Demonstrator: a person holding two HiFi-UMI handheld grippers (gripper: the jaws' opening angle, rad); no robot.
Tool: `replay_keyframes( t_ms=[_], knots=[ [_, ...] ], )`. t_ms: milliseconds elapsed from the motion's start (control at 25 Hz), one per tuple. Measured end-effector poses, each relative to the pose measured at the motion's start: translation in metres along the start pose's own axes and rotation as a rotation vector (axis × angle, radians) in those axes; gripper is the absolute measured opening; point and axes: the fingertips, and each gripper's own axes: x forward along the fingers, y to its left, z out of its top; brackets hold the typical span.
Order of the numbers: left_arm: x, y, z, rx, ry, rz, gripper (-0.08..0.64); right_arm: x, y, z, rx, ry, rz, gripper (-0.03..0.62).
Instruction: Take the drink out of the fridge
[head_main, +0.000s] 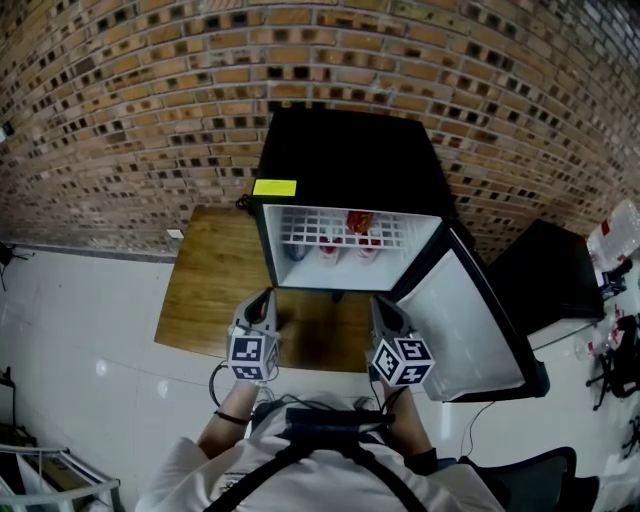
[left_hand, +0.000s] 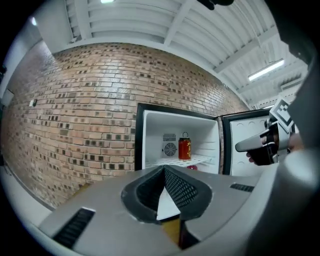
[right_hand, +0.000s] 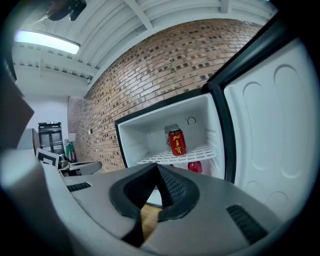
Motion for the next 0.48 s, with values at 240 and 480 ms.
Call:
replay_keyframes(
  t_ms=[240,480],
  knots=[
    [0.012,-0.030,0.023,-0.044,0.031,-0.078,0.002,-0.003,0.002,-0.001,0.006,-0.002,-0.005,0.017],
    [0.017,-0.057,0.031,-0.026,0.043,-0.116,0.002,-0.001,0.007,-0.011,-0.006,0.018,0.003,0.017]
  ],
)
